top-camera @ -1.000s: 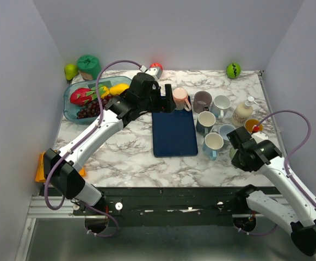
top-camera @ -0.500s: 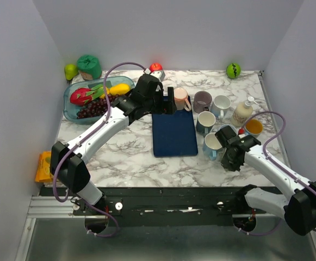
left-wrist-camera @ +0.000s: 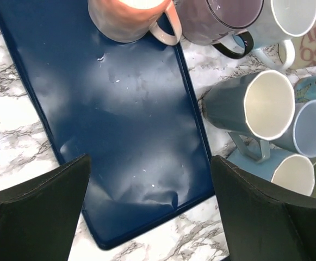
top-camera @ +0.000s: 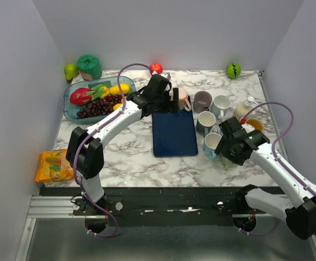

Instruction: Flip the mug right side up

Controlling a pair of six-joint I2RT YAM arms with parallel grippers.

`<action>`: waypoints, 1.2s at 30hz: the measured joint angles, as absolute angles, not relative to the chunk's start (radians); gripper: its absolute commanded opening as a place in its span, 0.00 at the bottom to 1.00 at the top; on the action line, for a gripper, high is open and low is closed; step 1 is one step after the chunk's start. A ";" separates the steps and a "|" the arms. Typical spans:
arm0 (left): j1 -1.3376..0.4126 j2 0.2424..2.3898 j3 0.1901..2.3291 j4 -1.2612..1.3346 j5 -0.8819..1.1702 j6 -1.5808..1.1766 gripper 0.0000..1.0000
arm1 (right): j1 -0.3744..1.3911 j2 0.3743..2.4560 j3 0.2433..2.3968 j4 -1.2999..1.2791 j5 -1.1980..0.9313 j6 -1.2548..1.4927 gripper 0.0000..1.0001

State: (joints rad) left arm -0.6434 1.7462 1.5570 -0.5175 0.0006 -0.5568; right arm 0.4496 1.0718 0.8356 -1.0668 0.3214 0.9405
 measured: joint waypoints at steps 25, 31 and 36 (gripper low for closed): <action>-0.758 2.298 2.030 -0.440 -0.334 -0.817 0.95 | 0.450 0.682 1.102 -1.260 0.350 0.855 0.94; -0.762 2.389 2.094 -0.443 -0.450 -0.837 0.89 | 0.450 0.664 1.112 -1.287 0.350 0.855 0.93; -0.761 2.449 2.160 -0.449 -0.500 -0.836 0.81 | 0.450 0.665 1.114 -1.305 0.349 0.852 0.93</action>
